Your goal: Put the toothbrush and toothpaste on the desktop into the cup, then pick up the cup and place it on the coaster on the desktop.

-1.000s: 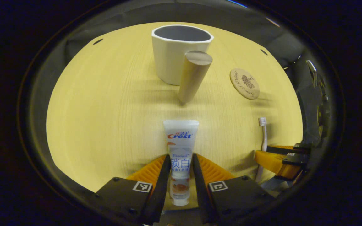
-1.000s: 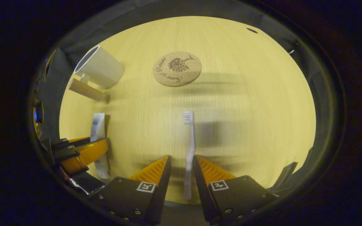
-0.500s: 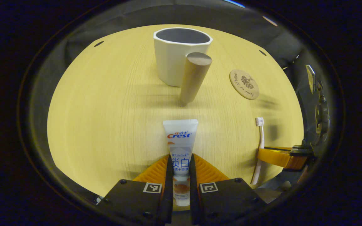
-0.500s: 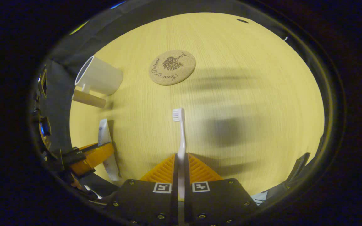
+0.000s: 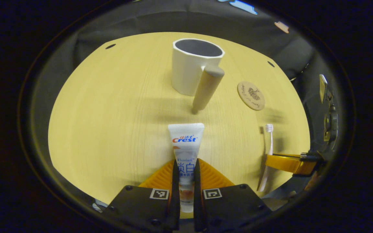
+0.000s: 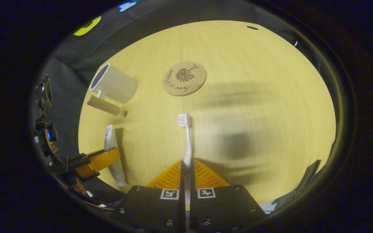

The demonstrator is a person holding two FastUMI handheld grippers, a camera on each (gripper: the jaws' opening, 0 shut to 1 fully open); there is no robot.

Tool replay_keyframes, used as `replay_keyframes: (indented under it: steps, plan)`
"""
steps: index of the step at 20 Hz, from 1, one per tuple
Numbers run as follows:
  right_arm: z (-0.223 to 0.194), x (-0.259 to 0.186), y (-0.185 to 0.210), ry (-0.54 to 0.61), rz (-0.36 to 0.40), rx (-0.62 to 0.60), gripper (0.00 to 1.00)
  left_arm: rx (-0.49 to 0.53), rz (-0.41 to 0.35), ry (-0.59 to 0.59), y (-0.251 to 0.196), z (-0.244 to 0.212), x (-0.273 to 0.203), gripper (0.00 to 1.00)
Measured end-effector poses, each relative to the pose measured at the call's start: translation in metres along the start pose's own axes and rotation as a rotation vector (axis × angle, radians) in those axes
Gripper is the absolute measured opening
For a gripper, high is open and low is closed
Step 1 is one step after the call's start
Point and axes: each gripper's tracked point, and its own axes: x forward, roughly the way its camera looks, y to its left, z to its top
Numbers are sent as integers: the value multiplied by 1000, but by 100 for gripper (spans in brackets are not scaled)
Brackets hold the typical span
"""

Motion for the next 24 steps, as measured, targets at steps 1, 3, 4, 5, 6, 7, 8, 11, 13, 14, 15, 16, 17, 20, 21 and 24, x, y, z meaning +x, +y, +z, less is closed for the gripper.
replay_keyframes:
  steps: [1,3,4,5,6,7,8,11,13,14,15,16,17,20,21,24]
  plan:
    - [2,-3,2,-14,6,-5,6,-15,-8,-13,1,2,-5,24]
    - [8,-10,6,-48,17,-20,6,-30,-17,-53,4,9,-12,24]
    - [11,-14,9,-65,29,-24,6,-34,-14,-82,7,14,-17,24]
    - [13,-19,12,-82,37,-27,6,-34,-15,-110,8,18,-21,23]
    - [17,-23,15,-100,48,-31,6,-35,-14,-137,9,23,-25,24]
    - [19,-26,19,-114,59,-35,6,-37,-16,-168,10,29,-30,24]
    - [23,-30,21,-131,66,-38,6,-39,-18,-197,10,36,-37,24]
    - [30,-38,28,-176,82,-58,6,-43,-12,-285,14,52,-54,24]
    - [35,-45,31,-209,79,-83,6,-43,-11,-349,16,62,-65,24]
    - [38,-48,31,-229,75,-95,6,-45,-13,-384,17,69,-69,24]
    - [39,-51,33,-245,72,-106,6,-49,-15,-417,19,76,-73,24]
    - [41,-55,35,-256,70,-119,6,-55,-18,-452,21,84,-79,24]
    - [42,-57,35,-270,65,-132,6,-60,-18,-490,21,92,-83,24]
    - [47,-67,41,-322,61,-177,6,-64,-22,-616,23,121,-104,24]
    - [49,-71,44,-341,65,-187,6,-60,-21,-657,24,131,-111,24]
    - [58,-83,51,-396,77,-214,6,-47,-27,-748,24,157,-129,24]
